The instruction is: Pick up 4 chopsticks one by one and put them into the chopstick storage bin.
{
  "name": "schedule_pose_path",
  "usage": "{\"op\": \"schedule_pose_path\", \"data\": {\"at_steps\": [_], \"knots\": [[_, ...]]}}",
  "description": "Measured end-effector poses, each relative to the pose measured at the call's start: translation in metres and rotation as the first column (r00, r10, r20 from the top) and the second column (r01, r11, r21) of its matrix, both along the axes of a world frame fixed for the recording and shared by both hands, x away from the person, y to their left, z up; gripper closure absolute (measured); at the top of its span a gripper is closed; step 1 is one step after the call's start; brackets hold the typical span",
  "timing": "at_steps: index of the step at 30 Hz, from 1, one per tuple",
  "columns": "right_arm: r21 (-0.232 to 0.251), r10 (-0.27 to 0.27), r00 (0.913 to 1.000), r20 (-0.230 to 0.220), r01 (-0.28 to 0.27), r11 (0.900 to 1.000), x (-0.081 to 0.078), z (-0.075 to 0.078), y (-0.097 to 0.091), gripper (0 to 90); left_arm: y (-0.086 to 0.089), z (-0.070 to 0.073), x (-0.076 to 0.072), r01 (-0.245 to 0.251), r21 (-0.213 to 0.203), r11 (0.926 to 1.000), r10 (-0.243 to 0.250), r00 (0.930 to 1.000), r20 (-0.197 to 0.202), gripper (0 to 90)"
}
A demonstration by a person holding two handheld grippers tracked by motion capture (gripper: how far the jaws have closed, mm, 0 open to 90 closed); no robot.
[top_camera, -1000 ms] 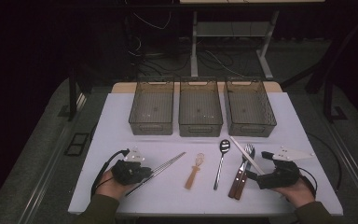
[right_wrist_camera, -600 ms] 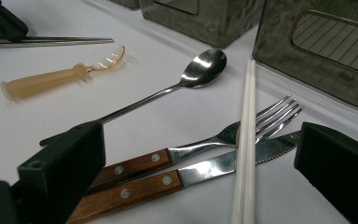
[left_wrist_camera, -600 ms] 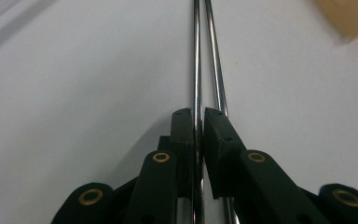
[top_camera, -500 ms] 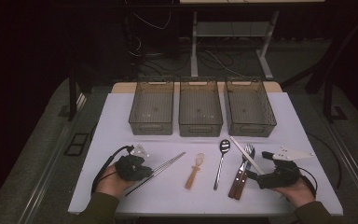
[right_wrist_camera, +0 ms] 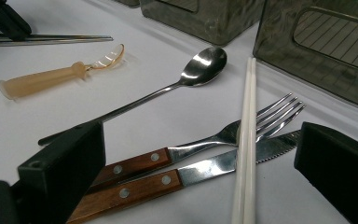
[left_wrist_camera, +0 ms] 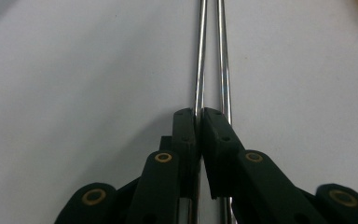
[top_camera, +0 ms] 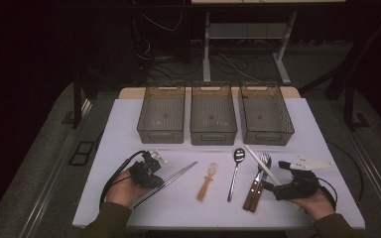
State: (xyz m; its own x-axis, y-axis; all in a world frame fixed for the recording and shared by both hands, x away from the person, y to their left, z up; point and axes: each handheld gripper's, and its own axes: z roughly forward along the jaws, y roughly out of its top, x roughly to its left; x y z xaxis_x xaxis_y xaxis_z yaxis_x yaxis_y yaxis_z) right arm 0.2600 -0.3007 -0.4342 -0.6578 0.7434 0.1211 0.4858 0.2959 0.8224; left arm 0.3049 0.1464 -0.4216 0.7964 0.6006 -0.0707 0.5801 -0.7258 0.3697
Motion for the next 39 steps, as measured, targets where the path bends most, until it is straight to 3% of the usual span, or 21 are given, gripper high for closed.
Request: {"op": "schedule_pose_path", "data": {"at_steps": [7,16,19,22,23,25,27,28,29,30,31,32,33,34,35,36,37,39], "knots": [[0.002,0.001,1.0,0.0,-0.001,1.0,0.0,0.0,0.0,2.1,0.001,0.0,0.0,-0.016,-0.012,0.9998,0.016,0.9998,-0.01,85.4],[0.003,0.0,1.0,0.002,0.0,1.0,0.0,0.001,-0.001,2.1,0.005,0.0,-0.001,-0.01,-0.035,0.9993,0.01,0.9999,0.01,85.4],[0.005,-0.001,1.0,0.003,0.001,1.0,0.0,0.001,-0.001,2.1,0.01,0.005,0.0,-0.008,-0.079,0.9969,0.012,0.9986,0.051,85.4],[0.004,-0.001,1.0,0.004,0.001,1.0,0.0,0.001,-0.001,2.1,0.015,0.012,-0.002,-0.014,-0.149,0.9887,0.027,0.9964,0.08,85.4],[0.004,-0.001,1.0,0.004,0.001,1.0,0.0,0.001,-0.001,2.1,0.015,0.012,-0.002,-0.014,-0.149,0.9887,0.027,0.9964,0.08,85.4],[0.004,-0.001,1.0,0.004,0.001,1.0,0.0,0.001,-0.001,2.1,0.02,0.017,-0.004,-0.027,-0.201,0.9792,0.051,0.9915,0.12,85.3],[0.004,-0.001,1.0,0.005,0.001,1.0,0.0,0.001,-0.001,2.1,0.022,0.019,-0.004,-0.029,-0.215,0.9763,0.059,0.9895,0.132,85.3],[0.004,-0.001,1.0,0.005,0.001,1.0,0.0,0.001,-0.001,2.1,0.026,0.022,-0.004,-0.027,-0.251,0.9677,0.069,0.9848,0.159,85.3],[0.004,-0.001,1.0,0.006,0.001,1.0,0.0,0.001,-0.001,2.1,0.026,0.022,-0.004,-0.027,-0.251,0.9677,0.069,0.9848,0.159,85.3],[0.004,-0.001,1.0,0.006,0.001,1.0,0.0,0.002,-0.001,2.1,0.03,0.026,-0.004,-0.028,-0.292,0.9561,0.084,0.9795,0.183,85.3],[0.004,-0.001,1.0,0.005,0.001,1.0,0.0,0.001,-0.001,2.1,0.03,0.026,-0.004,-0.028,-0.292,0.9561,0.084,0.9795,0.183,85.3],[0.004,-0.001,1.0,0.005,0.001,1.0,0.0,0.001,-0.001,2.1,0.033,0.029,-0.005,-0.034,-0.332,0.9428,0.106,0.9738,0.201,85.3],[0.004,-0.001,1.0,0.005,0.001,1.0,0.0,0.001,-0.001,2.1,0.033,0.029,-0.005,-0.034,-0.332,0.9428,0.106,0.9738,0.201,85.3],[0.004,-0.001,1.0,0.005,0.001,1.0,0.0,0.001,-0.001,2.1,0.036,0.031,-0.006,-0.029,-0.363,0.9315,0.119,0.9662,0.229,85.3],[0.004,-0.002,1.0,0.005,0.002,1.0,0.0,0.001,-0.001,2.1,0.036,0.031,-0.006,-0.029,-0.363,0.9315,0.119,0.9662,0.229,85.3],[0.003,-0.001,1.0,0.005,0.001,1.0,0.0,0.001,-0.001,2.1,0.038,0.032,-0.006,-0.036,-0.404,0.914,0.142,0.9614,0.236,85.3],[0.003,-0.001,1.0,0.005,0.001,1.0,0.0,0.001,-0.001,2.1,0.038,0.032,-0.006,-0.036,-0.404,0.914,0.142,0.9614,0.236,85.3],[0.004,-0.002,1.0,0.005,0.002,1.0,0.0,0.001,-0.001,2.1,0.042,0.034,-0.006,-0.031,-0.438,0.8983,0.158,0.9538,0.256,85.3]]}}
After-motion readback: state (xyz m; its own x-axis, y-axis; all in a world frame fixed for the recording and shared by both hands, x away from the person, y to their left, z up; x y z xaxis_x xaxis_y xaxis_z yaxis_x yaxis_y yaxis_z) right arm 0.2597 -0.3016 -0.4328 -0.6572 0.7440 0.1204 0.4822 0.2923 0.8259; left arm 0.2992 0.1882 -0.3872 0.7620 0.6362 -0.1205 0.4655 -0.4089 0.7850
